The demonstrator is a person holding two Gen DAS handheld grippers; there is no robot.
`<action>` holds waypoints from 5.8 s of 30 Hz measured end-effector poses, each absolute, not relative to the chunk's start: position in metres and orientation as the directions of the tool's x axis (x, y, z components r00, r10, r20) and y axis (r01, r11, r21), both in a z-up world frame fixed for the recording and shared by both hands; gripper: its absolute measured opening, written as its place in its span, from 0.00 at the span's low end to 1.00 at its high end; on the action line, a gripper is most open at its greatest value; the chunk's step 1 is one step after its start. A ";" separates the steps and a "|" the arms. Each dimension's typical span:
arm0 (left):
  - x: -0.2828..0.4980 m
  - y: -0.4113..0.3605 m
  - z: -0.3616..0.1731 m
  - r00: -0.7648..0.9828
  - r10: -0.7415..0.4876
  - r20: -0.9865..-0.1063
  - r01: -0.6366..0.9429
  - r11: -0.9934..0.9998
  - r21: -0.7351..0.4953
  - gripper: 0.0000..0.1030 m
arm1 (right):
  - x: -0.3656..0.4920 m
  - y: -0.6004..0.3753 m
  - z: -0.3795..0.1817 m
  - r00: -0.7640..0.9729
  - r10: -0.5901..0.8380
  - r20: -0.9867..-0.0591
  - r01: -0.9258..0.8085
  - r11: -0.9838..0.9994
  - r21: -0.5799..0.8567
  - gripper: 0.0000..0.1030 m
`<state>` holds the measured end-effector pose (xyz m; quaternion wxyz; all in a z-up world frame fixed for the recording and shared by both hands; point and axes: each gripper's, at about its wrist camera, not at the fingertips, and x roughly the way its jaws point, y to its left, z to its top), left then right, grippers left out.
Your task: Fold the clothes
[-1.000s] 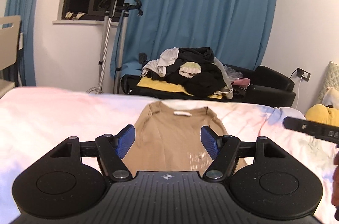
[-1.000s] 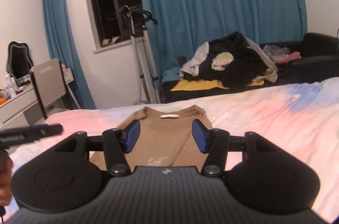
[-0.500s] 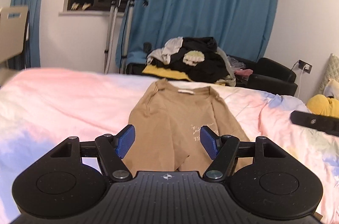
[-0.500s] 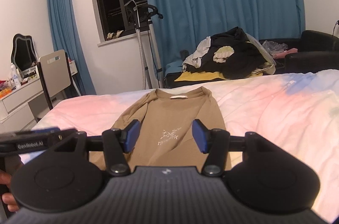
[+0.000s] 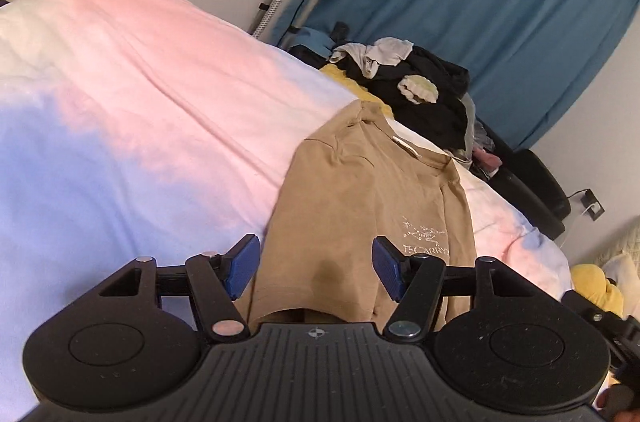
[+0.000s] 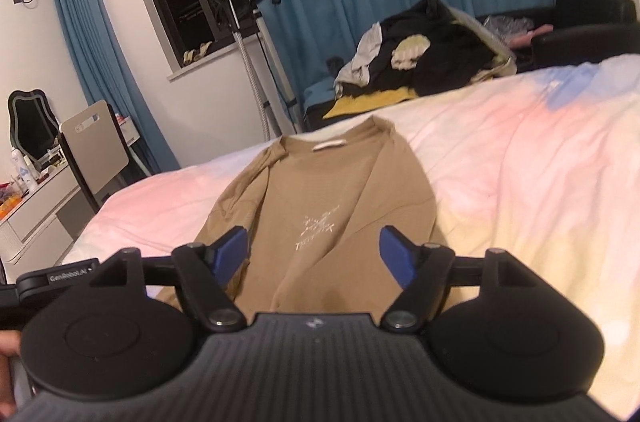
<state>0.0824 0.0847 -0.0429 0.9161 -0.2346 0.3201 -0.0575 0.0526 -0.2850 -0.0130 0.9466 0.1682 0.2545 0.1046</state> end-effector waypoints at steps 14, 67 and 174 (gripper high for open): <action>0.077 0.001 -0.056 0.760 -0.173 -0.627 0.215 0.977 -0.008 0.33 | 0.069 -0.288 -0.029 0.809 0.319 -0.494 -0.094 0.899 0.427 0.73; 0.199 0.136 0.019 0.871 0.060 -0.487 -0.111 0.991 -0.076 0.70 | 0.102 -0.313 -0.042 0.859 0.210 -0.466 -0.063 0.948 0.312 0.73; 0.081 0.000 -0.064 0.786 -0.115 -0.607 0.027 0.988 -0.152 0.84 | 0.176 -0.498 -0.073 0.843 -0.056 -0.535 0.325 0.845 0.424 0.44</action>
